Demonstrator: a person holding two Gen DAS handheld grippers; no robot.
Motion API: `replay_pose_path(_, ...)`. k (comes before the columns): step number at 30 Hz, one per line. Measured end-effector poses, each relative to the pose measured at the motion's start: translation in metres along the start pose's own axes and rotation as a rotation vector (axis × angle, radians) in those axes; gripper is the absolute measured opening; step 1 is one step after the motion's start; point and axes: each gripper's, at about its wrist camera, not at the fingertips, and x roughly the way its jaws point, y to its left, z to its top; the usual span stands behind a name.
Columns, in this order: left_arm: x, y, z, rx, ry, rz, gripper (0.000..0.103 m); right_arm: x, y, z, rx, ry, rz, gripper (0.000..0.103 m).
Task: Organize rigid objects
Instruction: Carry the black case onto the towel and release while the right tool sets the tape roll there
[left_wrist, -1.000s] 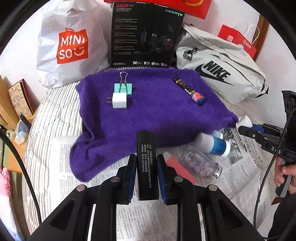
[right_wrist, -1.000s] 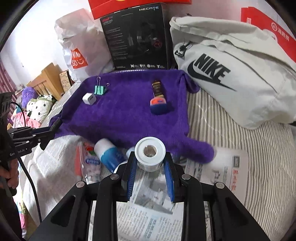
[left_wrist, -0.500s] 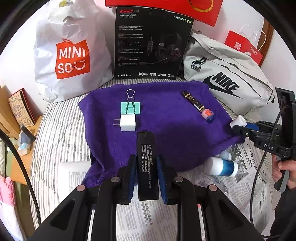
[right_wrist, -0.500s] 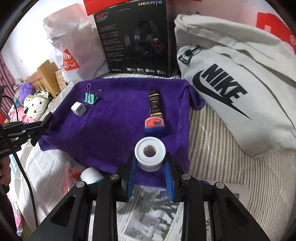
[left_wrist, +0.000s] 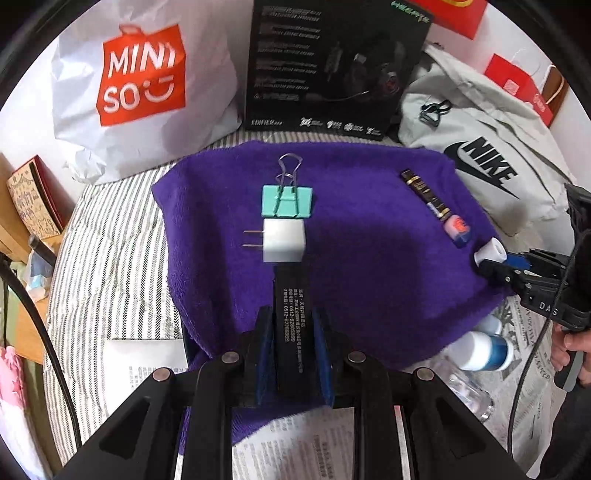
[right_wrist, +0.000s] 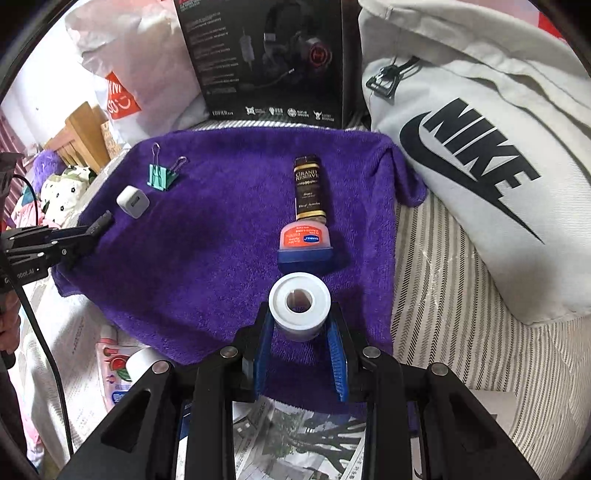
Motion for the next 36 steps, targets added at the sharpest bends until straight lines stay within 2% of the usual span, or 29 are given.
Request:
replay_pose_path(17,0.025,0.010,0.008,-0.006,0.028,-0.001,0.021,0.016,0.010,0.007,-0.063,0.016,-0.009,0.029)
replay_pose_path(26,0.029,0.006,0.008,0.017,0.026,0.026,0.021,0.016,0.012,0.005,-0.100,0.012,-0.015,0.031)
replay_pose_path(29,0.029,0.003,0.007,0.020,0.032,0.018,0.029,0.016,0.013,0.004,-0.099,0.015,-0.011,0.032)
replay_pose_path(33,0.027,-0.001,0.005,0.024,0.045,0.003,0.047,0.011,0.011,0.003,-0.075,0.027,-0.003,0.034)
replay_pose_path(36,0.024,-0.003,0.002,0.017,0.055,0.031,0.048,0.002,0.010,-0.002,-0.057,0.022,-0.008,0.040)
